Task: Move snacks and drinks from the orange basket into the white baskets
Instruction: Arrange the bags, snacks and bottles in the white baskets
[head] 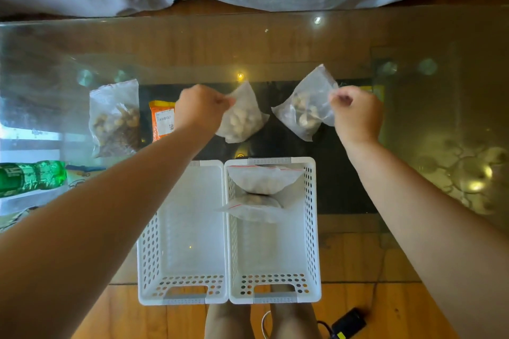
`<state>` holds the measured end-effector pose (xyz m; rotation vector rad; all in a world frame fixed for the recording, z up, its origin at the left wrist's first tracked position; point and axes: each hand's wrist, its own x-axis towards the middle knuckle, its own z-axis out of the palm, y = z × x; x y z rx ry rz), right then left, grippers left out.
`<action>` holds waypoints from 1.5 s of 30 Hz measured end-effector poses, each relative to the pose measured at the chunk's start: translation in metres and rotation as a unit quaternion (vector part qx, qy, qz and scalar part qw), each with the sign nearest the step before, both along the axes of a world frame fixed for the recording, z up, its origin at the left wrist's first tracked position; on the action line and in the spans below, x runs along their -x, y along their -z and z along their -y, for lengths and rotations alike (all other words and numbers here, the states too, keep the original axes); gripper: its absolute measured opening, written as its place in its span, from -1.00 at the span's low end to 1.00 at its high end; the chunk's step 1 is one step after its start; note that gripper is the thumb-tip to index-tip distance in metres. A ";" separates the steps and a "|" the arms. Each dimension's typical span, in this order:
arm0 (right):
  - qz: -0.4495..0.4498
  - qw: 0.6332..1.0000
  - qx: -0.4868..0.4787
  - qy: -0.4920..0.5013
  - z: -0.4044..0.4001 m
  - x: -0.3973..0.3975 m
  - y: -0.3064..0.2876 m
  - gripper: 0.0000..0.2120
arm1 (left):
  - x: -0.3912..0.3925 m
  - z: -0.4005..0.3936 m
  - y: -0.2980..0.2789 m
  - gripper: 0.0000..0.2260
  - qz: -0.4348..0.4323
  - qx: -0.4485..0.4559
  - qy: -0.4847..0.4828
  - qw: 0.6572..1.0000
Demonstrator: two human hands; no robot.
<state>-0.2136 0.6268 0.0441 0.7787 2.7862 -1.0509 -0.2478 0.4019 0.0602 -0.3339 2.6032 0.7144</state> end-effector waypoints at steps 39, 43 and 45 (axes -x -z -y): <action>-0.048 0.977 -0.002 -0.209 0.002 -0.169 -0.155 -0.88 | -0.150 0.036 -0.176 -0.82 -0.205 -0.029 0.233 0.950; 0.032 0.963 -0.005 -0.267 0.006 -0.207 -0.159 -0.91 | -0.180 0.028 -0.161 -0.85 -0.134 -0.062 0.233 0.961; 0.060 0.953 -0.006 -0.296 0.011 -0.221 -0.155 -0.94 | -0.191 0.023 -0.150 -0.84 -0.095 -0.075 0.237 0.964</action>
